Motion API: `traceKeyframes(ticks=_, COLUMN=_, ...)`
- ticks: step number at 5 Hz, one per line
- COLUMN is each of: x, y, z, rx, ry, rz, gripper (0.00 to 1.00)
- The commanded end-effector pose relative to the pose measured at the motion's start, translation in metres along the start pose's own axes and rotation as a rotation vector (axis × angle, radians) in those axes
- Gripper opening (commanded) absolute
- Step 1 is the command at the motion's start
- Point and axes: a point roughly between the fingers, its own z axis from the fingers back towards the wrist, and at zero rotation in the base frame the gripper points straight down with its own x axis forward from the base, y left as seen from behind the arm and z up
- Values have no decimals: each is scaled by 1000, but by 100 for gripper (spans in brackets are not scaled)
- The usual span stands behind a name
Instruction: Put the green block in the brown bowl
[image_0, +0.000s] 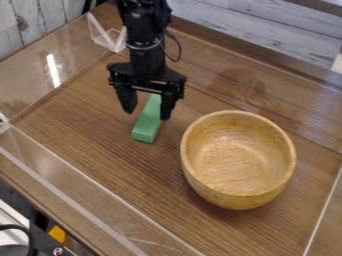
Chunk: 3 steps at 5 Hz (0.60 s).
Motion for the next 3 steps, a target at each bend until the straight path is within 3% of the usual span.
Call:
traceKeyframes(ticks=1, x=5, y=-7, z=20, rx=-5, ry=-67, rz=-15, gripper=100)
traceKeyframes(ticks=3, x=6, y=-20, z=5, rx=-3, ry=-68, rz=-177, gripper=100)
